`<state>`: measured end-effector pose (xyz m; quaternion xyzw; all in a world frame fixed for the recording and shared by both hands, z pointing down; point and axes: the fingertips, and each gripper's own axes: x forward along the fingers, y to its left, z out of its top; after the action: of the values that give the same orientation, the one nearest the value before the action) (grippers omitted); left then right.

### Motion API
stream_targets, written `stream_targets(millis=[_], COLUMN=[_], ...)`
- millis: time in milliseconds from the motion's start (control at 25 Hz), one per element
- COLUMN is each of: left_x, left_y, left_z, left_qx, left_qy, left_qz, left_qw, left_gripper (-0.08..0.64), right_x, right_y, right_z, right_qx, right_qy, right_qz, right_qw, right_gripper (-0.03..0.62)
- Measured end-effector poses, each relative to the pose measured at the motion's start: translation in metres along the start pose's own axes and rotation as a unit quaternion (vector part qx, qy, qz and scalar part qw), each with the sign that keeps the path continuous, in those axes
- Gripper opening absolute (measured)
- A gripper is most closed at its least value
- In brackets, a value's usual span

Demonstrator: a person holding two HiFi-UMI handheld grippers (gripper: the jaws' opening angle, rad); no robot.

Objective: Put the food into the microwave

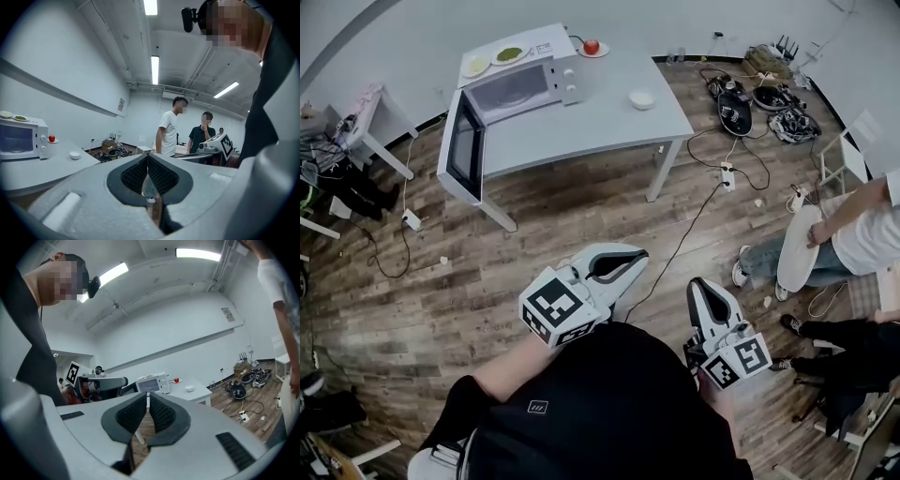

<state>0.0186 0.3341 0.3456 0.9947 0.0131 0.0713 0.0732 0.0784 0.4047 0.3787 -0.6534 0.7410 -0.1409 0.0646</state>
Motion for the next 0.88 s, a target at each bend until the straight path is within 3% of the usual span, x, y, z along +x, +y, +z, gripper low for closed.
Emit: stream_targets(millis=[360,880], left_x=[-0.005,0.035], left_y=[0.105,0.190], left_z=[0.008,-0.001], left_qx=[-0.006,-0.036], left_qy=[0.011,0.017], left_qz=[0.014,0.043], left_qw=[0.9998,0.9983], left_gripper=[0.009,0.009], right_x=[0.113,0.200], right_y=[-0.015,-0.062], right_z=[0.010,0.010], right_qx=[0.012,0.014], right_qy=[0.027,0.062], right_qz=[0.023,0.067], right_qw=[0.999,0.996], right_gripper=[0.017,0.017])
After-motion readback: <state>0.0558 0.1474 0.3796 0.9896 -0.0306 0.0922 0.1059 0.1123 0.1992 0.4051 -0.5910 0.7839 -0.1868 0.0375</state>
